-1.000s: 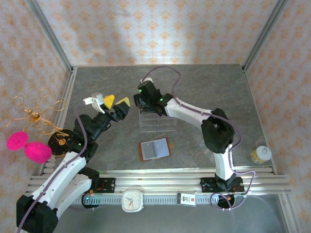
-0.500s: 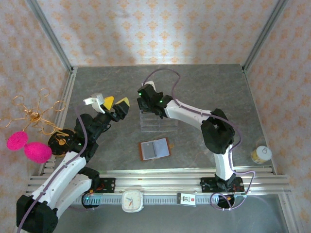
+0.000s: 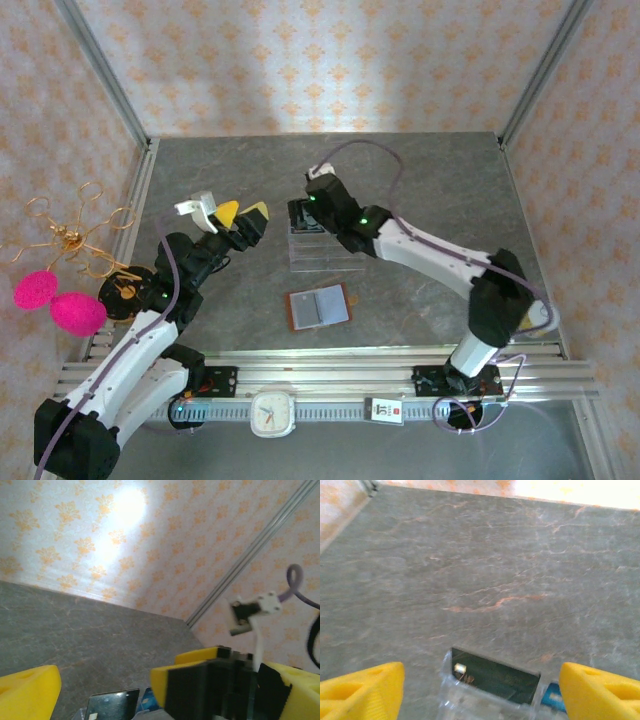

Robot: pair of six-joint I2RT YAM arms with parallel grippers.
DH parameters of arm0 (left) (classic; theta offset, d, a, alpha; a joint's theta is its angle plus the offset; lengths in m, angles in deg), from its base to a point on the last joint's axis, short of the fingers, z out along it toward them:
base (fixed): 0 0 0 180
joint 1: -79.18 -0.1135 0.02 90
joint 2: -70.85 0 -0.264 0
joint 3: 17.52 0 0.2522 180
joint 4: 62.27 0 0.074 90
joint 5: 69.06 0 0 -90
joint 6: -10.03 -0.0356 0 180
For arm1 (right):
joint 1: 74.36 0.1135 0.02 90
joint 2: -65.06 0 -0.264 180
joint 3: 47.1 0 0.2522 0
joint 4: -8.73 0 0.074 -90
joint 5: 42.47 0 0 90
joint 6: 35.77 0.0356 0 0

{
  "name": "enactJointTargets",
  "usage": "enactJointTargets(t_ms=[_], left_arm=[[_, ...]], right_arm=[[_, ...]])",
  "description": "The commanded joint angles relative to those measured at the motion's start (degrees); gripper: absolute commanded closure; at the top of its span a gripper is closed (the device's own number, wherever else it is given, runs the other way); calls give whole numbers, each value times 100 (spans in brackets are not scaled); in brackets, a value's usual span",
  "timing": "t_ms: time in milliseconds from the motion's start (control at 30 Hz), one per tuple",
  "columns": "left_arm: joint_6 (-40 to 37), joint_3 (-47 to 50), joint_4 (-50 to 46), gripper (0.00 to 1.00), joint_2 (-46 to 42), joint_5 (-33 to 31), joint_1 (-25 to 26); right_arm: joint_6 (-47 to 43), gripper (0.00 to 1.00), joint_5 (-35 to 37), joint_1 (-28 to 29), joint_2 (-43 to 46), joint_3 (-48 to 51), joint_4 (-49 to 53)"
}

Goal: Take the credit cards out of the card holder

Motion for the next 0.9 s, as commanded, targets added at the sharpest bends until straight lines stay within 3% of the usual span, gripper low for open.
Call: enactJointTargets(t_ms=[0,133,367,667,767,867], left_arm=[[440,202,476,1,-84,260,6],[872,550,532,7,-127,225,1],[1031,947,64,16,-116,278,4],[912,1084,-733,42,-171,173,12],[930,1146,-777,48,-173,163,12],[938,1185,-746,55,-121,240,31]], right_arm=[[349,26,-928,16,363,736,127],[419,34,-1546,346,544,1511,309],[338,38,-1179,1388,-118,1679,586],[368,42,-659,1837,-713,1600,679],[387,50,-529,1913,-907,1606,742],[421,64,-402,1910,-1032,1665,746]])
